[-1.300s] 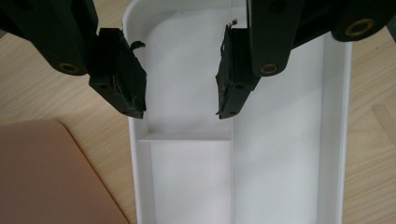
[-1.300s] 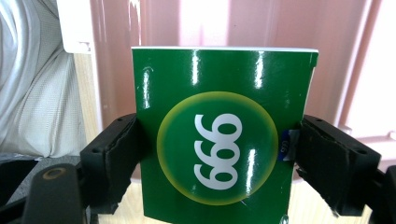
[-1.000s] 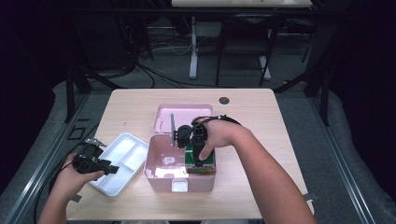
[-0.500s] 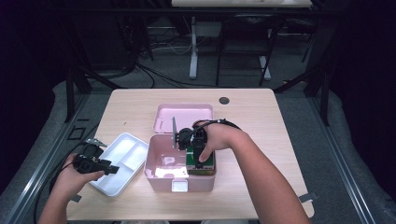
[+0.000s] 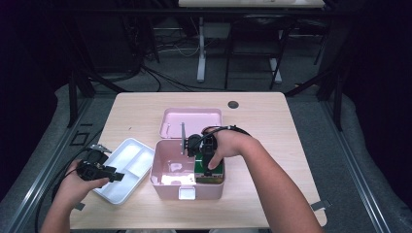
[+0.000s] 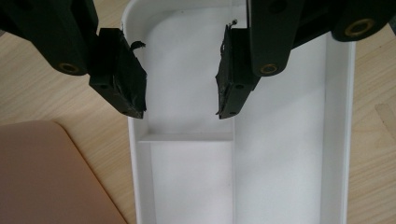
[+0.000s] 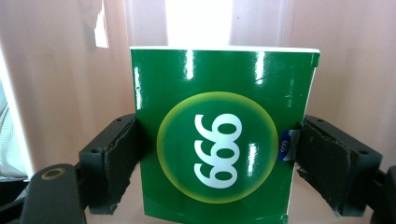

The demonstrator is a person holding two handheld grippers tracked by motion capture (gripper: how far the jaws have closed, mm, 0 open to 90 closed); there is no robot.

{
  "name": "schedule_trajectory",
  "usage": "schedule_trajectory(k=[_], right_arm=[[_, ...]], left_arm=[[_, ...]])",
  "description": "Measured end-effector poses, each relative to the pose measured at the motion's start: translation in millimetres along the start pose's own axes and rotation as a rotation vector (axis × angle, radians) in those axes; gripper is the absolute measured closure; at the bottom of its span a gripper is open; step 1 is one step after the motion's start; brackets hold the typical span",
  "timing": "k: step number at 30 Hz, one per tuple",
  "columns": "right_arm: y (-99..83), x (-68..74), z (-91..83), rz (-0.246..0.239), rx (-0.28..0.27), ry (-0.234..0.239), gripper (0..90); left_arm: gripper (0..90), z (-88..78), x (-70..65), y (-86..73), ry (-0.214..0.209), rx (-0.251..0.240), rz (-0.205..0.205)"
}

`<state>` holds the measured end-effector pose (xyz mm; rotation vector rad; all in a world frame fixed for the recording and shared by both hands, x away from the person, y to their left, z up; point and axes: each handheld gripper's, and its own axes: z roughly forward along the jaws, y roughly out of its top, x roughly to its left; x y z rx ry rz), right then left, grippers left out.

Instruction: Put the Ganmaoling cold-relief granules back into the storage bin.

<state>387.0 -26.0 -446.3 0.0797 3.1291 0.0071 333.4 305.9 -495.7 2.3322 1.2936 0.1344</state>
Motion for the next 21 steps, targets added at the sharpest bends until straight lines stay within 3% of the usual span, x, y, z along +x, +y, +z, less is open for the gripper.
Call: schedule_trajectory(k=[21], right_arm=[[-1.5, -4.5, 18.8, 0.033, -0.019, 0.028, 15.9]], left_arm=[[52.0, 2.0, -0.1, -0.7, 0.003, 0.013, 0.002]])
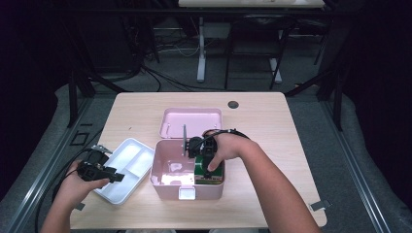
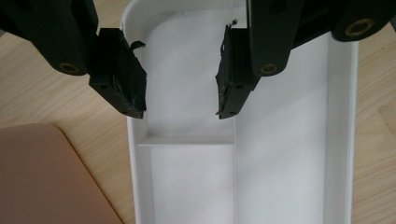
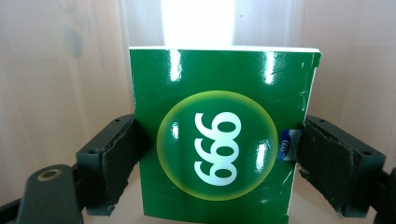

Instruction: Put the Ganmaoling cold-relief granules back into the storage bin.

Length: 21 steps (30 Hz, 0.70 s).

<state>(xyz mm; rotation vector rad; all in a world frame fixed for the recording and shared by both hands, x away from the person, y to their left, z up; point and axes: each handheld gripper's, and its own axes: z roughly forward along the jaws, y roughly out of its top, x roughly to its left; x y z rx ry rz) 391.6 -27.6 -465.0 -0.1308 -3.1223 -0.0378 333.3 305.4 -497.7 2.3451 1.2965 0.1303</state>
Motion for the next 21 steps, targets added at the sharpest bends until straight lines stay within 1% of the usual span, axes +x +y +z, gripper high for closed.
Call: schedule_trajectory(k=[6, 8, 10, 11, 14, 16, 21], right_arm=[[-1.2, -0.5, 1.6, 0.002, -0.012, -0.005, 15.3], [-1.6, -1.1, 1.8, 0.003, -0.007, -0.003, 16.3], [-3.1, -2.4, -0.7, 0.007, -0.018, -0.009, 17.3], [-3.9, -2.4, -1.6, 0.013, -0.021, -0.009, 17.3], [-6.5, -2.6, -4.1, 0.018, -0.016, -0.013, 17.3], [-7.7, -1.5, -5.9, 0.02, -0.021, -0.012, 17.4], [-8.0, 3.4, -15.7, 0.013, -0.025, -0.031, 19.0]], left_arm=[[52.0, -0.7, -0.1, -0.1, 0.003, -0.002, -0.003], [52.1, -0.6, -0.1, 0.1, 0.003, -0.002, -0.001], [52.1, -0.6, 0.3, 0.2, 0.002, 0.001, 0.003], [52.1, -0.2, 0.2, 0.1, 0.004, -0.002, -0.002], [52.1, -0.4, 0.3, 0.0, 0.005, -0.002, -0.001], [52.1, -0.7, -0.2, 0.1, 0.005, -0.004, -0.002], [52.1, -1.6, -0.6, 0.0, 0.004, -0.007, -0.002]])
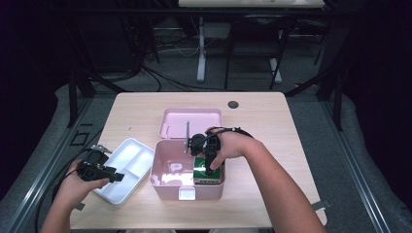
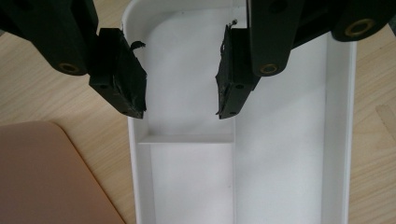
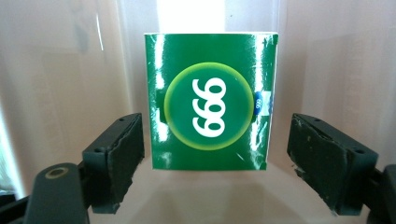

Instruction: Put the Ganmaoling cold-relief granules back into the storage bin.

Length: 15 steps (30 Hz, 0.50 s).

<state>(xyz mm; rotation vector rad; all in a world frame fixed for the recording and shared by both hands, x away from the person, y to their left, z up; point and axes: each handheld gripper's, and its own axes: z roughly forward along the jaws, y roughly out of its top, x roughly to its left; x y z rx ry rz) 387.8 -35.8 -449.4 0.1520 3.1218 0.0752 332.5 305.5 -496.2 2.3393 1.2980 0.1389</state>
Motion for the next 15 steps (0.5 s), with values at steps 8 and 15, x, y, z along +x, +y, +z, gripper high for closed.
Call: schedule_trajectory(k=[8, 15], right_arm=[[-5.8, 3.5, -22.5, 0.01, -0.004, -0.025, 22.9], [-26.1, 2.7, -39.0, 0.056, -0.017, -0.033, 31.8]], left_arm=[[52.1, -0.3, 0.4, -0.6, 0.0, 0.001, -0.003], [52.1, -1.2, 1.2, -1.2, 0.003, -0.001, -0.007]])
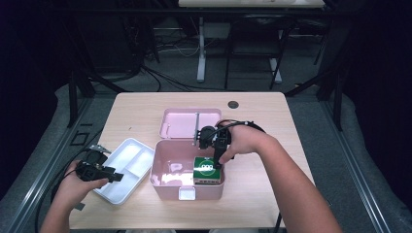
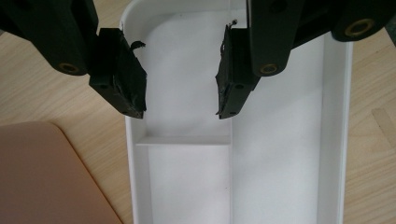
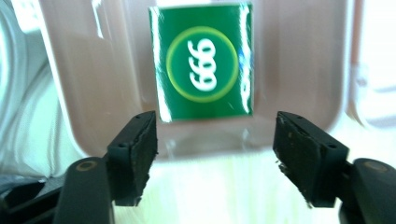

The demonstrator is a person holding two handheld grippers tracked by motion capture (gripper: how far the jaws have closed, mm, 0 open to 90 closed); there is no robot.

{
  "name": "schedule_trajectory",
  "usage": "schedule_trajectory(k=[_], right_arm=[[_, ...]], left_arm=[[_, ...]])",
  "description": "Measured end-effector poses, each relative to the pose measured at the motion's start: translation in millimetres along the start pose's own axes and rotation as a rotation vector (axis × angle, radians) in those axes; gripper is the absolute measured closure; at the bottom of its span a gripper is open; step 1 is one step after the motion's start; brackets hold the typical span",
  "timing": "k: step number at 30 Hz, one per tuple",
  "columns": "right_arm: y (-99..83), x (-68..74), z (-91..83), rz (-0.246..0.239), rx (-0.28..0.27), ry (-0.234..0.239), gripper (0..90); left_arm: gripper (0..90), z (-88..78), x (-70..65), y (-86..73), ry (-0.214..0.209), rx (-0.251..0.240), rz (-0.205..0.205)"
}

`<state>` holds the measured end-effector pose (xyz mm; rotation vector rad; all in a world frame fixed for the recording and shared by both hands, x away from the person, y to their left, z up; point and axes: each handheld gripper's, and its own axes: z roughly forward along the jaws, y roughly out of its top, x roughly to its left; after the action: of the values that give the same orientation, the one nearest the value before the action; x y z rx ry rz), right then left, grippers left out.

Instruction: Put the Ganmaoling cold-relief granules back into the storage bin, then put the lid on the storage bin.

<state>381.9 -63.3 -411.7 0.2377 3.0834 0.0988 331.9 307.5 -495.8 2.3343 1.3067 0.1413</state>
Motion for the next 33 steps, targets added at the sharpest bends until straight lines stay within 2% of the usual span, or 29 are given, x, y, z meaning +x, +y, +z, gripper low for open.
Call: schedule_trajectory(k=[7, 10, 14, 17, 22, 25, 28, 29, 33], right_arm=[[-24.5, -3.3, -14.2, 0.044, -0.013, -0.016, 34.9], [-36.5, -4.6, -16.2, 0.079, -0.013, -0.007, 37.4], [-50.2, -4.1, -12.9, 0.12, -0.017, 0.007, 39.4], [-59.0, -4.2, -9.8, 0.161, -0.022, -0.001, 42.0], [-73.3, -8.2, -4.1, 0.224, -0.066, -0.008, 48.9], [-79.3, -9.3, -2.1, 0.241, -0.072, -0.015, 54.0], [-84.8, -8.2, 0.1, 0.26, -0.093, 0.002, 54.3], [-87.3, -7.5, 2.3, 0.273, -0.104, 0.011, 54.3], [-94.9, -7.1, 9.2, 0.3, -0.096, 0.003, 54.4]], left_arm=[[52.2, 0.6, 0.6, -0.2, 0.002, 0.003, -0.002], [52.2, 0.2, 1.2, -0.6, 0.003, 0.004, -0.004], [52.7, 0.1, 1.2, -0.9, 0.0, 0.01, -0.005], [53.2, 0.0, 1.0, -0.8, 0.0, 0.014, -0.007], [53.2, 0.2, 0.5, -0.2, 0.002, 0.015, -0.008], [53.7, -0.1, 0.8, 0.1, 0.008, 0.021, -0.007], [57.9, 1.0, -0.7, -0.6, 0.033, 0.019, -0.003], [59.2, 1.4, -0.7, -0.5, 0.03, 0.023, -0.004], [59.1, 0.8, -2.0, 3.5, 0.036, 0.039, 0.004]])
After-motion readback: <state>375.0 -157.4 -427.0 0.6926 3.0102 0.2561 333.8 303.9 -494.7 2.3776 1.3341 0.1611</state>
